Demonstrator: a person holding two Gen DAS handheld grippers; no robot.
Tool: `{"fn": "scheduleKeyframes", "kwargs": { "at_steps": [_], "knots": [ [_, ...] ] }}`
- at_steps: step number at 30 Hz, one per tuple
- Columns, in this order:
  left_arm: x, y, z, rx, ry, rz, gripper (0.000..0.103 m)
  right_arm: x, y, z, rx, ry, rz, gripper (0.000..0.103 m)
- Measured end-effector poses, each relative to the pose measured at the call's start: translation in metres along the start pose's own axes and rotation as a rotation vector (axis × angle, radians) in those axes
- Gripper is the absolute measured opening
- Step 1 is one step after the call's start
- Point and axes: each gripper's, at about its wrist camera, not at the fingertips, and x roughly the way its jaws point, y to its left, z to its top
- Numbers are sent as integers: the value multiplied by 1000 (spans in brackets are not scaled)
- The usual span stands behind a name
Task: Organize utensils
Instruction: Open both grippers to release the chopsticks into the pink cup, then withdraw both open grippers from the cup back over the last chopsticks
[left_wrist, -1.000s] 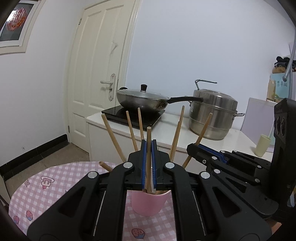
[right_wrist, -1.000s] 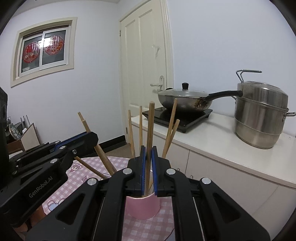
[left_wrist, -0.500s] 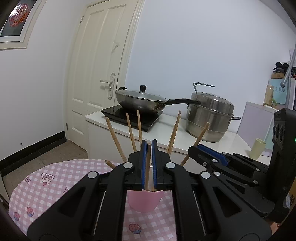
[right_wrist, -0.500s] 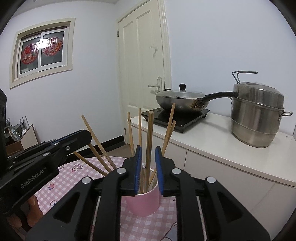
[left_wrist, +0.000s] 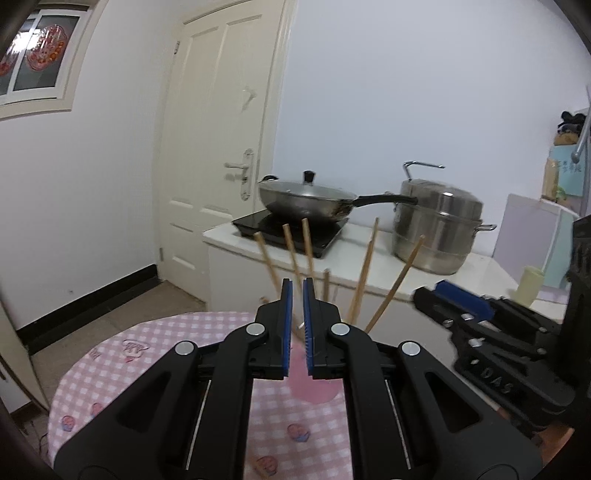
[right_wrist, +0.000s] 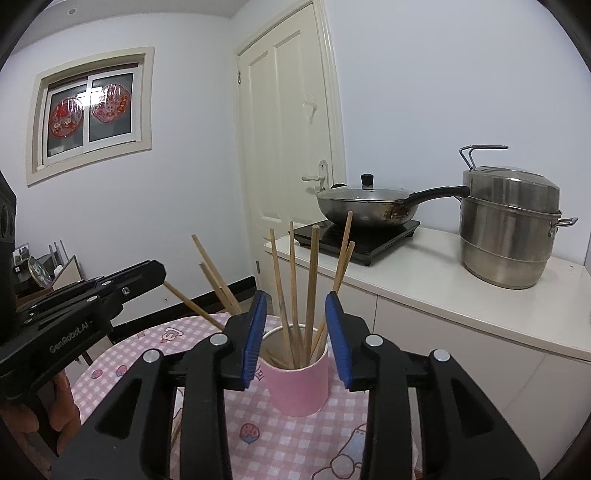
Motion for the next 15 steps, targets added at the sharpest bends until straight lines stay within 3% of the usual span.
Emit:
{"fn": "scheduleKeyframes", "kwargs": {
  "at_steps": [15],
  "knots": [
    [-43, 29, -21, -4, -2, 123, 9, -32, 27, -8, -42, -39, 22, 44]
  ]
}}
